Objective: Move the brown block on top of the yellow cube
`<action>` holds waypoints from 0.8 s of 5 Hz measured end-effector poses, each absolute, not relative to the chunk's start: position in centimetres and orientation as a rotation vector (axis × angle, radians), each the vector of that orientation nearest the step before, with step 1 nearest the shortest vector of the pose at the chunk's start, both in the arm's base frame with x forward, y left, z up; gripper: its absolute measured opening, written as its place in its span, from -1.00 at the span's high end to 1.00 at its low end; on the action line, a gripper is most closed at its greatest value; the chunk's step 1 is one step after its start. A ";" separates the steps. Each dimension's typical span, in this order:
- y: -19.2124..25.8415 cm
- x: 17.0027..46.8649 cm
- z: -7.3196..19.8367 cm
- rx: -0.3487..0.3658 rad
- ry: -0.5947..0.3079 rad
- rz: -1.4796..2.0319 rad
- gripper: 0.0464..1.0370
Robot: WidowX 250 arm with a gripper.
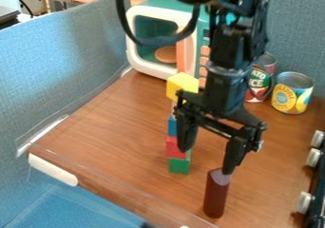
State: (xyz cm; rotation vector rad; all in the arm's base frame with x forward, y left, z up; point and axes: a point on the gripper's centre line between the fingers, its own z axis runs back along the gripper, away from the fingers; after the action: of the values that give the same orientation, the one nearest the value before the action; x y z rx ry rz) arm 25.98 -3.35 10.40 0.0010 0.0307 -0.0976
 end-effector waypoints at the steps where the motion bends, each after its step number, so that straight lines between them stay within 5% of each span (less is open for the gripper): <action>1: -3.9 26.8 8.7 -0.026 0.031 -0.082 -0.92; 4: -5.1 27.5 6.7 -0.078 0.041 -0.039 -0.83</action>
State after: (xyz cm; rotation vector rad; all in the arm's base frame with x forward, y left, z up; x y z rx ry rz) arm 27.46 -5.14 6.67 -0.0783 0.0413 -0.0390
